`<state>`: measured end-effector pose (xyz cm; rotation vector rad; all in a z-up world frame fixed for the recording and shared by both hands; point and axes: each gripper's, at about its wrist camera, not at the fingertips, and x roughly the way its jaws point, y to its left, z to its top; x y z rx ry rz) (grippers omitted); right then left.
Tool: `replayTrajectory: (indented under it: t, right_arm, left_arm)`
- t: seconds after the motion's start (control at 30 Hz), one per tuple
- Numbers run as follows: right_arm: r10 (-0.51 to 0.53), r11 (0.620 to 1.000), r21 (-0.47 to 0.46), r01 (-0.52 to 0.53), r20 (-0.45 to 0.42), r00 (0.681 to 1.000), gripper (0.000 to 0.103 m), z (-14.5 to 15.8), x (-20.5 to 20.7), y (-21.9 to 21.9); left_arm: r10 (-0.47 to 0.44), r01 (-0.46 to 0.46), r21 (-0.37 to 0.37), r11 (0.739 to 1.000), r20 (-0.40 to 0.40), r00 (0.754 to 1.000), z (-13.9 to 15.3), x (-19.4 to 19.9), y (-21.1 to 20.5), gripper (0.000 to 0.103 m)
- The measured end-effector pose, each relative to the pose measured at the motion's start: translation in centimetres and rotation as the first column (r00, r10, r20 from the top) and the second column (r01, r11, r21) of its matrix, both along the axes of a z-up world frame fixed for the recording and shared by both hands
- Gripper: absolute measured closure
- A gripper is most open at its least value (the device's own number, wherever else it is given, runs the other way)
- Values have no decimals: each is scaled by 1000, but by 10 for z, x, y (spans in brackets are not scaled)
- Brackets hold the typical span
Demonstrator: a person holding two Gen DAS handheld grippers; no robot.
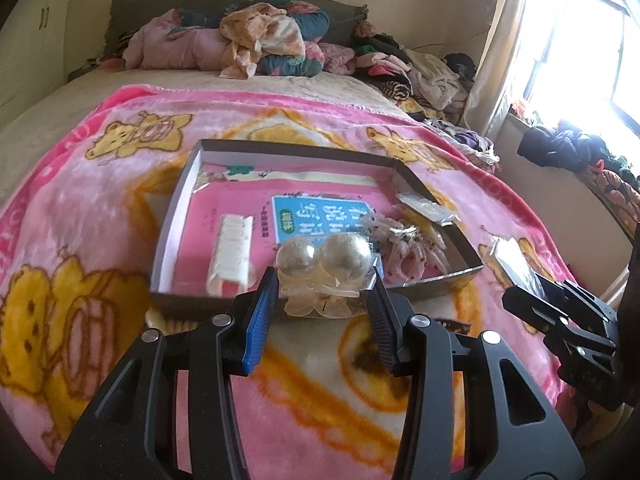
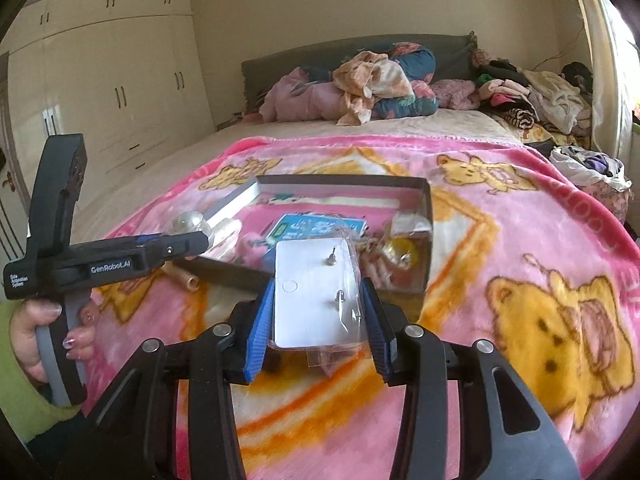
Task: Organize jewelry
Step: 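Carry the pearl earrings and earring card over the box with both tools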
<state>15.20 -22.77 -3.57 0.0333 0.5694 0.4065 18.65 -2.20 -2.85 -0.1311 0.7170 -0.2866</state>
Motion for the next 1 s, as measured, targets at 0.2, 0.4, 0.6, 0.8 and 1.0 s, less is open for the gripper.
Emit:
replayTrajectory:
  t: [0.2,0.4,0.6,0.8,1.0]
  right_arm:
    - [-13,1000,-3,13,5,1000,63,1,15,-5]
    - [-25,1000,-6,25,13,1000,63,3,29,-9]
    - [-36,999,-6,36,17,999,63,5,44,-14]
    - [-47,999,-9,47,15,999,63,4,57,-19]
    - [-56,998,-14,56,6,998,63,2,70,-22]
  left_arm:
    - [-12,12,2,1000,2,1000,1,15,-13,68]
    - [-19,19,7,1000,1,1000,0,33,-22,68]
    - [-20,20,17,1000,3,1000,1,47,-29,68]
    - [-19,19,30,999,-2,1000,-1,58,-32,68]
    - [-6,6,43,999,-10,1000,-4,69,-32,68]
